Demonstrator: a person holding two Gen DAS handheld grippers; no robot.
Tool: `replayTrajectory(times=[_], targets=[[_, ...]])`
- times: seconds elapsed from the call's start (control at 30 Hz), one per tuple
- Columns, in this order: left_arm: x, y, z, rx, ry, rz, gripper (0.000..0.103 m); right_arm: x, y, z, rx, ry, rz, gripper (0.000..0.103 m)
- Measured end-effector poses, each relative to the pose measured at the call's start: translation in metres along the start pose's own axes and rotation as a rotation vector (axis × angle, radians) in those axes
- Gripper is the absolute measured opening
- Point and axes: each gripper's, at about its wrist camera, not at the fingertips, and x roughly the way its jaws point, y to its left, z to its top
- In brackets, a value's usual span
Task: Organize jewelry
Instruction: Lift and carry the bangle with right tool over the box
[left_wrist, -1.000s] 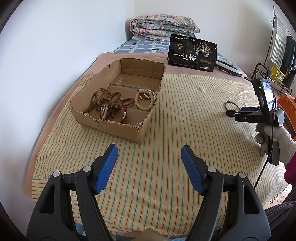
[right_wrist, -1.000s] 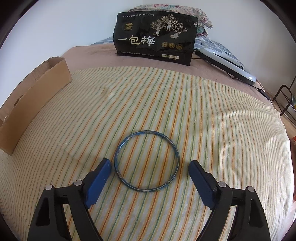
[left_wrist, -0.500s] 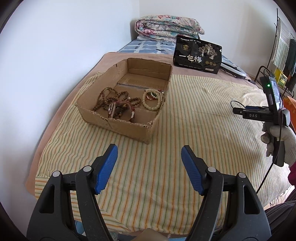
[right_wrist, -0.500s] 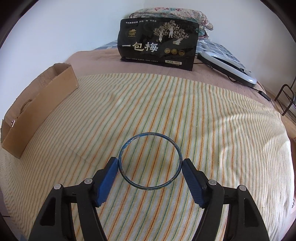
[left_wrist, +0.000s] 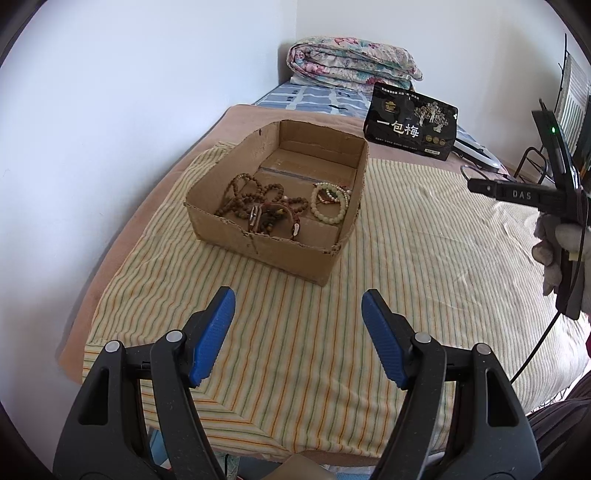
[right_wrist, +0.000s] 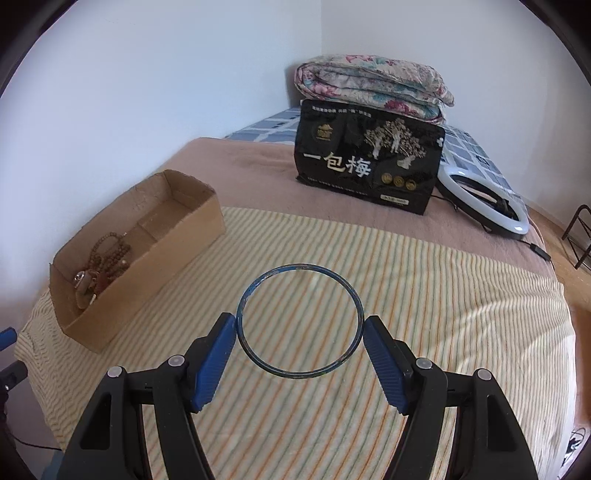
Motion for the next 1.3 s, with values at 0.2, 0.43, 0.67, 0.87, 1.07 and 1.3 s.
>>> replayTrajectory(times=[0.2, 0.43, 0.67, 0.87, 1.07, 1.3], targets=[[-0.003, 0.012, 0.000, -0.016, -0.003, 0.003, 0.073, -0.003, 0.032, 0.025, -0.047, -0.017, 0.037, 0.073], [-0.003, 0.025, 0.002, -0.034, -0.009, 0.016, 0.073, 0.000, 0.076, 0.054, -0.115, -0.043, 0.069, 0.073], [-0.002, 0.036, 0.008, -0.046, -0.014, 0.039, 0.073, 0.012, 0.115, 0.080, -0.147, -0.057, 0.099, 0.073], [0.000, 0.043, 0.013, -0.050, -0.022, 0.046, 0.073, 0.029, 0.134, 0.096, -0.113, -0.049, 0.149, 0.073], [0.001, 0.046, 0.013, -0.057, -0.027, 0.043, 0.073, 0.048, 0.148, 0.105, -0.107, -0.035, 0.155, 0.073], [0.003, 0.049, 0.014, -0.067, -0.021, 0.042, 0.073, 0.066, 0.156, 0.108, -0.094, -0.019, 0.162, 0.073]])
